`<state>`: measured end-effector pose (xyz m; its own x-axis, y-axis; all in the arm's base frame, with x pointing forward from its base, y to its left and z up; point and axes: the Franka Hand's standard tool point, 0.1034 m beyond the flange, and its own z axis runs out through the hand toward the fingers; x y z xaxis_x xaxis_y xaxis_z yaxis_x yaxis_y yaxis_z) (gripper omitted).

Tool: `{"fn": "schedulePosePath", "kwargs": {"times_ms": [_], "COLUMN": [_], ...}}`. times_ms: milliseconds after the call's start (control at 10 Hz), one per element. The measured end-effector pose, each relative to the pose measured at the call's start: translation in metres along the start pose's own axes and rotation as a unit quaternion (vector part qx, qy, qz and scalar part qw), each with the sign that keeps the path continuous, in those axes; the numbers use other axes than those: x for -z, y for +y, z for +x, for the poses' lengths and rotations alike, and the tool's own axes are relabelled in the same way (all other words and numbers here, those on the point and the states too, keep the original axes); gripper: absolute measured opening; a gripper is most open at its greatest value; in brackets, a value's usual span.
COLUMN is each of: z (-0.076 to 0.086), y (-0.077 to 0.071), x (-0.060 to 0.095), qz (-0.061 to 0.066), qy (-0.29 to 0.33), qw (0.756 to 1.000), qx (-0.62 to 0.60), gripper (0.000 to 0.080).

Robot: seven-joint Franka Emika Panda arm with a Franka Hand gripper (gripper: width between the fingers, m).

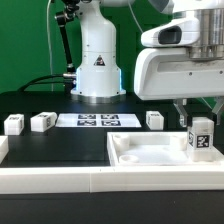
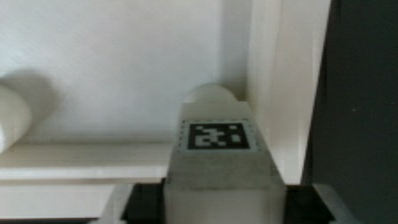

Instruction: Assemble square table

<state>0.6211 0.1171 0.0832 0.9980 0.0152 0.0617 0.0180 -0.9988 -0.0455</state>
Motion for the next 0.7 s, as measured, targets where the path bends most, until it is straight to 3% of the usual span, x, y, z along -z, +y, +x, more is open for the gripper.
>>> {"fn": "schedulePosePath", "kwargs": {"times_ms": [300,500,700], "z": [0.0001,-0.0001,-0.0006], "y": [-0.0003,0.0012,-0.0007], "x": [-0.0001,0.0002,0.0001], "qz": [0.001,0.012,0.013], "qy": [0.001,0.008,0.007], "qw": [0.995,0.983,0.963], "qx": [-0.099,-0.183,-0.270], "gripper": [0.0285,0.0285,0.0288]}}
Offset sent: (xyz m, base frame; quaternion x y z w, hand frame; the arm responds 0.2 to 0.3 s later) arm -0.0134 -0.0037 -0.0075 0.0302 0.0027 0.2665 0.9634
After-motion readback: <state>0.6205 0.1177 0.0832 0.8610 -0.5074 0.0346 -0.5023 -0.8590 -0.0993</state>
